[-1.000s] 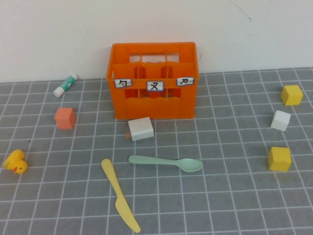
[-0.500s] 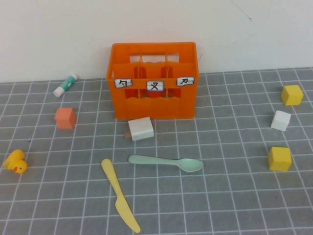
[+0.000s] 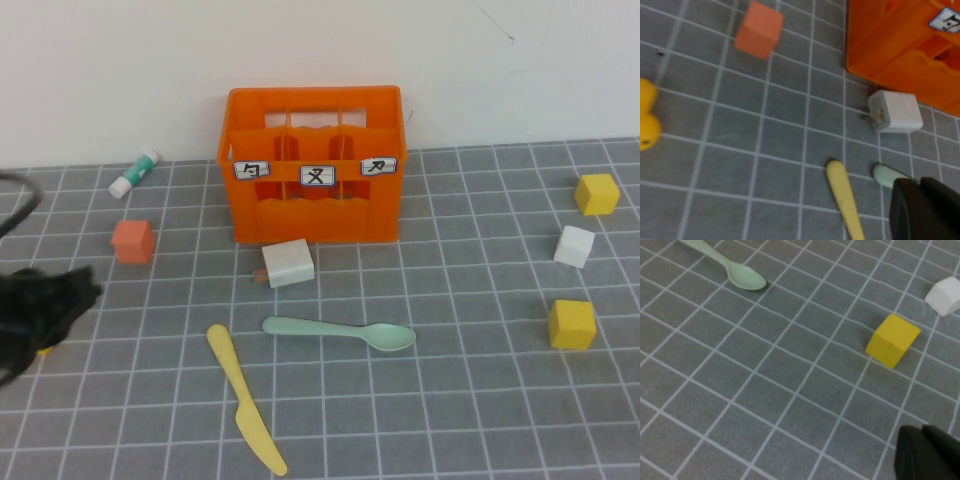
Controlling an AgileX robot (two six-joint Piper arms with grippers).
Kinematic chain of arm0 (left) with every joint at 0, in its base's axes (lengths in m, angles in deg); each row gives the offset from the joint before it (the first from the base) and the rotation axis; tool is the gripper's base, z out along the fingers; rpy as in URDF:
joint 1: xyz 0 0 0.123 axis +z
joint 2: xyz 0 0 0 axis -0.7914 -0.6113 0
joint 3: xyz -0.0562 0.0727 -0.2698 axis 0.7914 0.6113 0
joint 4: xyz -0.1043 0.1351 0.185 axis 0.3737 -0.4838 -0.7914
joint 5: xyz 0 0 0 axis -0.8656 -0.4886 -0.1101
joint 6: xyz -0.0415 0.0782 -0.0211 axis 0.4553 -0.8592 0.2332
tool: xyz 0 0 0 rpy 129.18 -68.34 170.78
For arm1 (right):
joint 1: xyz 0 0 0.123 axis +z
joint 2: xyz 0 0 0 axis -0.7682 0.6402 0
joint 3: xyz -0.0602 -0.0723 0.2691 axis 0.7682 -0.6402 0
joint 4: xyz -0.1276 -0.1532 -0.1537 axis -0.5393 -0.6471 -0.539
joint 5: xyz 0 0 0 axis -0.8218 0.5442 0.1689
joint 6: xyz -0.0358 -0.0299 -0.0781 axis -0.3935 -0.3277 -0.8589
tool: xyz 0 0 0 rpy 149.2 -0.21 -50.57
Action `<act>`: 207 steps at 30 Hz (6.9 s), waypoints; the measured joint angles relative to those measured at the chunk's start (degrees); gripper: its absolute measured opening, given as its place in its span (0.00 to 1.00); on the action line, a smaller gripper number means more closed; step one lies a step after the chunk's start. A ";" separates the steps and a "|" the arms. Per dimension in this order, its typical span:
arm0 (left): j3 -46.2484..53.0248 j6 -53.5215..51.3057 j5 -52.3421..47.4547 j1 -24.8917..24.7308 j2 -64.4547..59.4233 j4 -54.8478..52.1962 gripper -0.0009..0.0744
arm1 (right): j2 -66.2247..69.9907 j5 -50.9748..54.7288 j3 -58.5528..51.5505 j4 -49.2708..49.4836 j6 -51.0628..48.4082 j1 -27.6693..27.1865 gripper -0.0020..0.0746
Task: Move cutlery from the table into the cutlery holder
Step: Pick up the knife
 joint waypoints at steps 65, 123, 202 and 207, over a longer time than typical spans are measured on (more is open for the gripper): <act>-17.42 29.18 -10.86 -23.35 -38.68 -28.76 0.63 | 30.81 5.66 11.39 6.10 -13.47 0.10 0.02; -25.96 32.41 -20.18 -23.80 -43.18 -40.50 0.44 | 30.81 3.14 11.39 6.39 -12.75 0.10 0.02; -26.84 22.96 -20.48 -23.70 -47.07 -35.20 0.38 | 30.81 5.86 11.39 9.18 -12.75 0.10 0.02; -26.84 20.33 -19.50 -23.70 -47.07 -34.99 0.28 | 30.81 5.86 11.39 9.18 -12.86 0.10 0.02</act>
